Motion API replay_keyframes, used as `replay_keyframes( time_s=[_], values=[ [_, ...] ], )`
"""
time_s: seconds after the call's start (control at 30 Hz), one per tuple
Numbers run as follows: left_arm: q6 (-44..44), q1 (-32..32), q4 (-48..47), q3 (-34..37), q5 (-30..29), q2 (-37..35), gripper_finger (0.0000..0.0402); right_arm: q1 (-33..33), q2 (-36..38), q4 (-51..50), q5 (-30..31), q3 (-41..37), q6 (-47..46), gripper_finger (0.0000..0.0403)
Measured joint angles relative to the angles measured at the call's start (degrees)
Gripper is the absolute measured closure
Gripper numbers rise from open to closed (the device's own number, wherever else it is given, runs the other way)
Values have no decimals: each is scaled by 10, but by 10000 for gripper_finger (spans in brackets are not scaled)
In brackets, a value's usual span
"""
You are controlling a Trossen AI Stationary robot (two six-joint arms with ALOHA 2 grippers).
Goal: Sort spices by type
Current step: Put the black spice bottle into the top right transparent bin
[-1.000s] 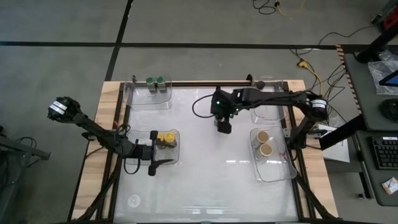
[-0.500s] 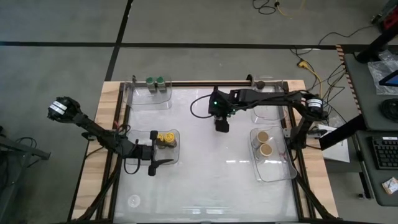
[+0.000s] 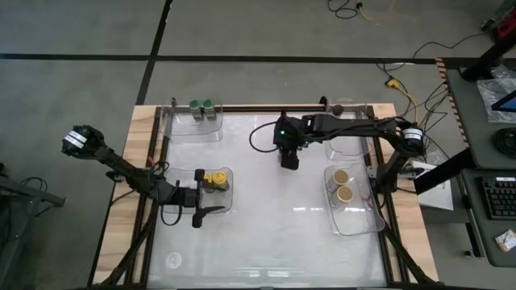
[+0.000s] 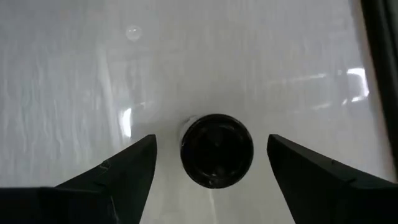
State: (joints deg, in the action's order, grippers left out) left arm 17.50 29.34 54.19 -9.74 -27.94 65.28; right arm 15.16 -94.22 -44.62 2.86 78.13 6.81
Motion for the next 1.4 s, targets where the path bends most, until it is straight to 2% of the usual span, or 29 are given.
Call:
replay_keyframes(
  time_s=[0.23, 0.4, 0.57, 0.8, 0.93, 1.1, 1.2, 1.27, 1.4],
  values=[
    [0, 0, 0, 0, 0, 0, 151, 0, -22, 0, -1, -9, -43, 77],
    [0, 0, -1, 0, 0, 0, 151, 1, -34, 6, 0, -15, -65, 81],
    [0, 0, -2, 0, 0, 0, 151, 2, -40, 13, 1, -15, -89, 117],
    [0, 0, -2, 0, 0, 0, 151, 3, -40, 27, 1, -15, -89, 196],
    [-5, 0, -3, 0, 0, 0, 151, 3, -29, -8, 1, 6, -37, 205],
    [-13, 0, -6, 0, 0, 0, 151, 6, 20, -146, 12, 51, 42, 204],
    [-18, 0, -8, 0, 0, 0, 151, 7, 70, -239, 59, 56, 126, 198],
    [-21, 0, -8, 0, 0, 0, 151, 8, 104, -286, 111, 47, 172, 198],
    [-27, 0, -8, 0, 0, 0, 151, 31, 169, -281, 159, 14, 191, 204]
  ],
)
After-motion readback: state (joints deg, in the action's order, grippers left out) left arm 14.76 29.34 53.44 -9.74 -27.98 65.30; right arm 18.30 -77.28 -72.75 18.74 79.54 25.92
